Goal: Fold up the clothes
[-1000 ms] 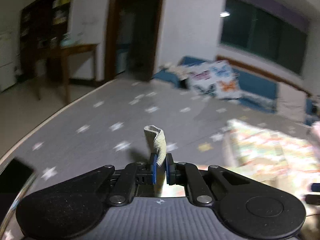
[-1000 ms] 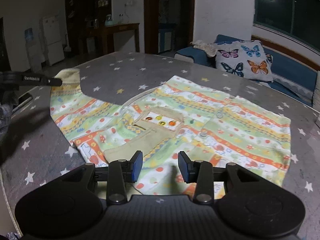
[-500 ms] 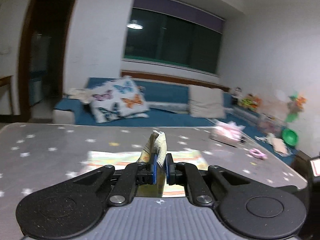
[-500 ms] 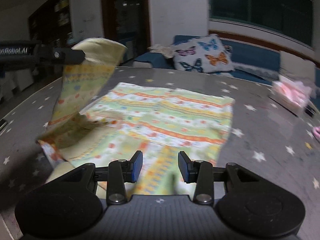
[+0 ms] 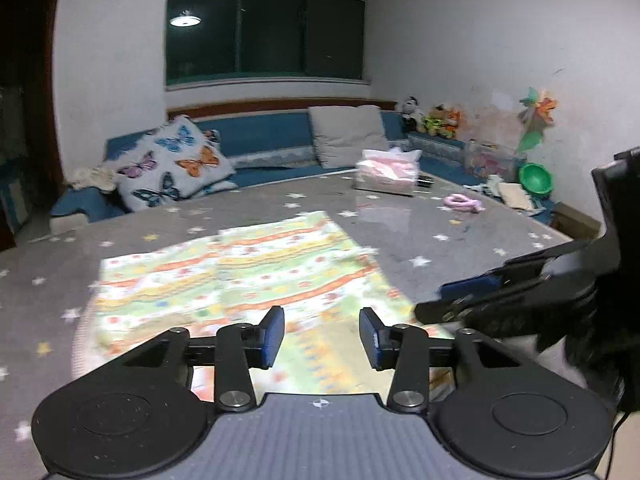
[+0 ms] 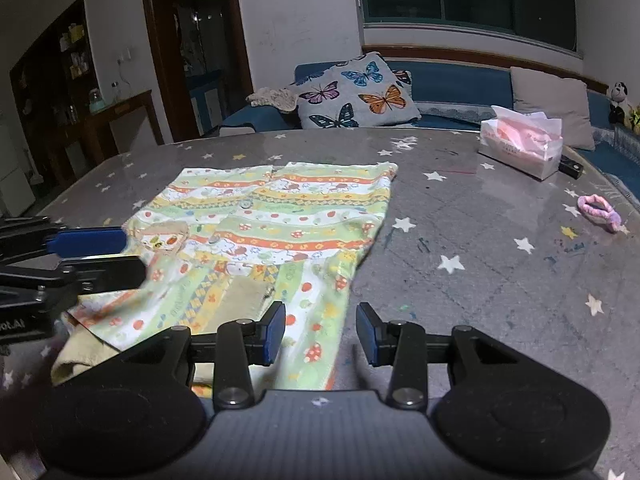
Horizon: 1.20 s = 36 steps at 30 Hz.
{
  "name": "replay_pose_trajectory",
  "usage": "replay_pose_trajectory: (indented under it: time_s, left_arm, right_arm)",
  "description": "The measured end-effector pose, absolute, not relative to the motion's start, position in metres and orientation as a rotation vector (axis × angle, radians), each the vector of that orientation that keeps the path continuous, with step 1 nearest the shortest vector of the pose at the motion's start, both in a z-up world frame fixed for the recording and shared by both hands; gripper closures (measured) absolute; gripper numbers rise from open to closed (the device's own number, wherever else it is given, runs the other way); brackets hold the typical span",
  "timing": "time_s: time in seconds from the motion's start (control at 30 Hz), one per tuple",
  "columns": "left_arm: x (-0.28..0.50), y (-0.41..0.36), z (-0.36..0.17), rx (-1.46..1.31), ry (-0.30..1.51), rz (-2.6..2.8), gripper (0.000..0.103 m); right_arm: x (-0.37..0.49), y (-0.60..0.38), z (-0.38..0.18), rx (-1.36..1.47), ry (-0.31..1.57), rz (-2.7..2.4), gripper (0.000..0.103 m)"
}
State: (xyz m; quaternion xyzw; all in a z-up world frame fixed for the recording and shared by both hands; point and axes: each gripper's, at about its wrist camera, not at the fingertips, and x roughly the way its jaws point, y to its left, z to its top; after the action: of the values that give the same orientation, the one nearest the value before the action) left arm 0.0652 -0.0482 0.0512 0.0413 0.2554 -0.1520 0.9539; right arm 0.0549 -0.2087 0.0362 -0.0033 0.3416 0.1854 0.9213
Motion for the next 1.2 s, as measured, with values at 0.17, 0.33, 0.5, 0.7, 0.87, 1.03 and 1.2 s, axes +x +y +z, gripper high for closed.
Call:
replay_pose_trajectory:
  time_s: [0.17, 0.33, 0.5, 0.7, 0.87, 1.03, 1.2]
  left_arm:
    - [0.063, 0.000, 0.046, 0.081, 0.540, -0.154, 0.056]
    - [0.059, 0.043, 0.034, 0.057, 0.586, -0.037, 0.056]
    - [0.050, 0.062, 0.026, 0.040, 0.607, -0.010, 0.056]
    - [0.049, 0.066, 0.018, 0.021, 0.628, -0.011, 0.055]
    - [0.042, 0.064, 0.021, 0.024, 0.617, -0.040, 0.054]
    - [0.033, 0.061, 0.017, 0.072, 0.616, -0.069, 0.053]
    - [0.027, 0.060, 0.007, 0.115, 0.631, -0.072, 0.053]
  right_arm:
    - [0.067, -0.191, 0.034, 0.017, 0.721, 0.441, 0.065]
    - [0.076, -0.166, 0.027, 0.019, 0.765, 0.496, 0.065]
    - [0.076, -0.151, 0.018, -0.008, 0.791, 0.479, 0.065]
    - [0.076, -0.146, 0.019, -0.043, 0.785, 0.454, 0.096]
    - [0.070, -0.144, 0.040, -0.078, 0.703, 0.437, 0.097]
    - [0.072, -0.146, 0.062, -0.087, 0.641, 0.419, 0.097]
    - [0.083, -0.147, 0.046, -0.081, 0.688, 0.393, 0.097]
